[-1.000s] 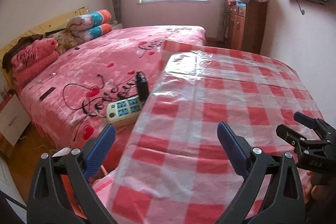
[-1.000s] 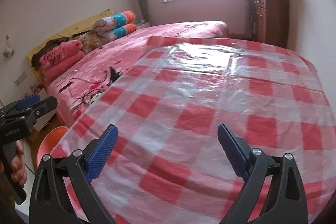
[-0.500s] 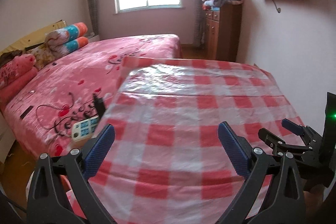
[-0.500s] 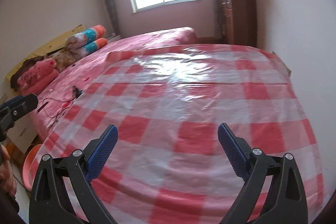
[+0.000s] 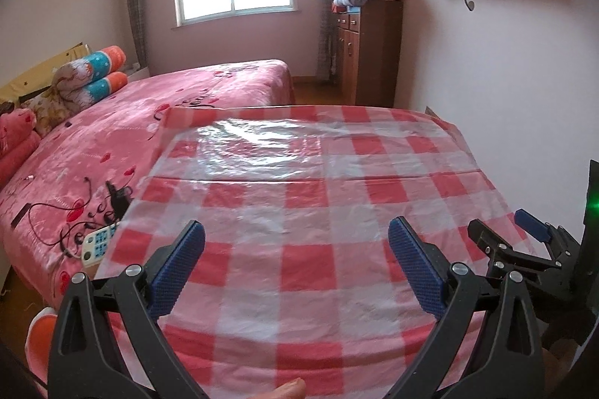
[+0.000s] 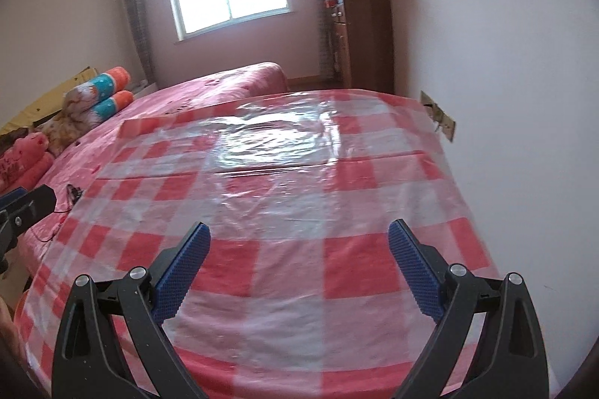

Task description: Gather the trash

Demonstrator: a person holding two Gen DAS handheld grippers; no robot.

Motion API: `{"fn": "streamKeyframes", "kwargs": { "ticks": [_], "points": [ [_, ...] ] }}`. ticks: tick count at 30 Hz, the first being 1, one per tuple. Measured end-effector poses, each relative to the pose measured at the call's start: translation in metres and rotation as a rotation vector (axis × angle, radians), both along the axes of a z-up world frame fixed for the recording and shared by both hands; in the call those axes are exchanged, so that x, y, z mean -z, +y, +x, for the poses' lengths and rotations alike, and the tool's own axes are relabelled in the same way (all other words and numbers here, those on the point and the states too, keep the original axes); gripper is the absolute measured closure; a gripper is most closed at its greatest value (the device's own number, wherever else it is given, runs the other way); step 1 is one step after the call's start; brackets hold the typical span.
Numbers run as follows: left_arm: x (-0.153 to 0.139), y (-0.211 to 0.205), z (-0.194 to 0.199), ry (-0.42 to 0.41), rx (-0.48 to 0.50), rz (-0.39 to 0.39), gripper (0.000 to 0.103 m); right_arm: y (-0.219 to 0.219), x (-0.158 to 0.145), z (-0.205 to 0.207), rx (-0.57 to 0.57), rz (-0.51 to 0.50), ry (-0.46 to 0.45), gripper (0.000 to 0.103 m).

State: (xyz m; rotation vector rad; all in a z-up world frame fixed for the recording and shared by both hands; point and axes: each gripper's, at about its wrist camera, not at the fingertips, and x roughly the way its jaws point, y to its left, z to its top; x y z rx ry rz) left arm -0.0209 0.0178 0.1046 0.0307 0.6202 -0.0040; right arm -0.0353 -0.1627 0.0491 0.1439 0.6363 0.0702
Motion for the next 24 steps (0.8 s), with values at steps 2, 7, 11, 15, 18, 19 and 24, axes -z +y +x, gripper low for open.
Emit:
{"fn": "streamKeyframes", "kwargs": {
  "ticks": [2, 7, 11, 15, 18, 19, 24],
  "points": [
    [0.003, -0.007, 0.005, -0.003, 0.009, 0.002, 0.004, -0.003, 0.001, 0.001, 0.009, -0.008, 0.001, 0.008],
    [0.011, -0.02, 0.015, 0.009, 0.024, 0.011, 0.004, -0.008, 0.004, 0.004, 0.018, -0.022, 0.008, 0.008],
    [0.018, -0.024, 0.02, 0.022, 0.019, 0.018, 0.004, -0.009, 0.006, 0.005, 0.022, -0.03, 0.017, 0.008],
    [0.026, -0.022, 0.024, 0.042, 0.009, 0.011, 0.004, -0.006, 0.008, 0.006, 0.022, -0.048, 0.023, 0.008],
    [0.032, -0.023, 0.027, 0.05, 0.006, 0.018, 0.004, -0.004, 0.009, 0.008, 0.017, -0.057, 0.032, 0.008],
    [0.033, -0.023, 0.028, 0.053, 0.005, 0.018, 0.004, -0.003, 0.01, 0.008, 0.016, -0.062, 0.036, 0.008],
    [0.041, -0.021, 0.034, 0.074, -0.001, 0.01, 0.004, 0.001, 0.013, 0.011, 0.004, -0.074, 0.053, 0.008]
  ]
}}
